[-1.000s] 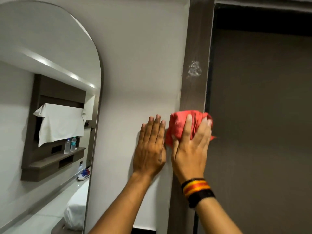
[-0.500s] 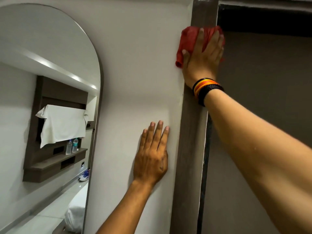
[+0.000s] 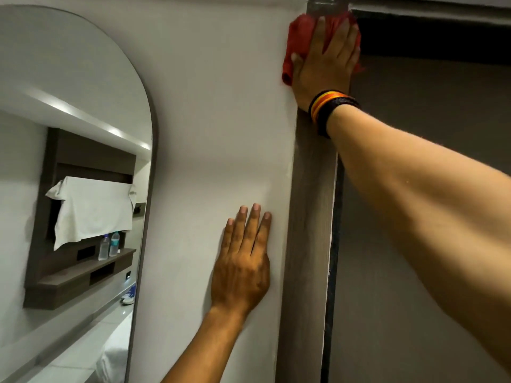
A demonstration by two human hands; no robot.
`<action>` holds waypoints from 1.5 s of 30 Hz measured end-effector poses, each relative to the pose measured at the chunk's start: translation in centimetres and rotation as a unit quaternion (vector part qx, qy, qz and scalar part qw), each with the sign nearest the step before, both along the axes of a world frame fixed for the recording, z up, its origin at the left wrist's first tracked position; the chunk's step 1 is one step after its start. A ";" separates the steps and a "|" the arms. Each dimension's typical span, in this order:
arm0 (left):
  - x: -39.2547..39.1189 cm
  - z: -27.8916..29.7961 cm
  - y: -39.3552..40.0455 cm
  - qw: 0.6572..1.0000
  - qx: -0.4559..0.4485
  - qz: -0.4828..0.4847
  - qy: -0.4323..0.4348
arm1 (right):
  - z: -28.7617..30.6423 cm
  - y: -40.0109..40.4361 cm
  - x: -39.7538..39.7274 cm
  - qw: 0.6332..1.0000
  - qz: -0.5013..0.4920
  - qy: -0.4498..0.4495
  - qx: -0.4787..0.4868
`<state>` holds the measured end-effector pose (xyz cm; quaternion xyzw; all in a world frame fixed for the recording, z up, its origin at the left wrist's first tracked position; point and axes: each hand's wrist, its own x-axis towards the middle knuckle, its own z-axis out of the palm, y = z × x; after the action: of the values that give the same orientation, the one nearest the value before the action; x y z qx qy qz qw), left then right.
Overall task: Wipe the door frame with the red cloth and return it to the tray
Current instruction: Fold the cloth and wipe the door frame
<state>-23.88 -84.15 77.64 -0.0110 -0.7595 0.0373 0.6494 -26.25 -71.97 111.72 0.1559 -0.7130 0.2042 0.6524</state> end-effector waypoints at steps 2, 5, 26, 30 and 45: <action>0.0 0.0 0.0 1.000 -0.001 0.006 0.000 | -0.1 0.4 -0.3 0.999 0.004 0.011 0.032; 0.4 0.1 0.2 1.000 -0.001 0.011 -0.006 | -2.5 1.5 -0.4 0.995 0.020 0.027 0.093; 0.8 0.3 0.8 0.999 0.010 0.030 -0.011 | -62.9 0.7 0.1 0.989 0.076 -0.124 -0.022; 2.1 0.8 0.9 0.998 0.020 -0.019 -0.064 | -59.7 1.4 2.3 0.980 0.140 -0.142 -0.026; 10.9 3.9 11.0 0.788 0.386 -0.444 -0.183 | -35.2 8.5 7.0 0.957 0.267 -0.098 -0.059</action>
<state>-12.95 -73.18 81.53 -0.1016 -0.7265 -0.5542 0.3932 -19.22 -63.52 76.49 0.2805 -0.6929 0.4269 0.5089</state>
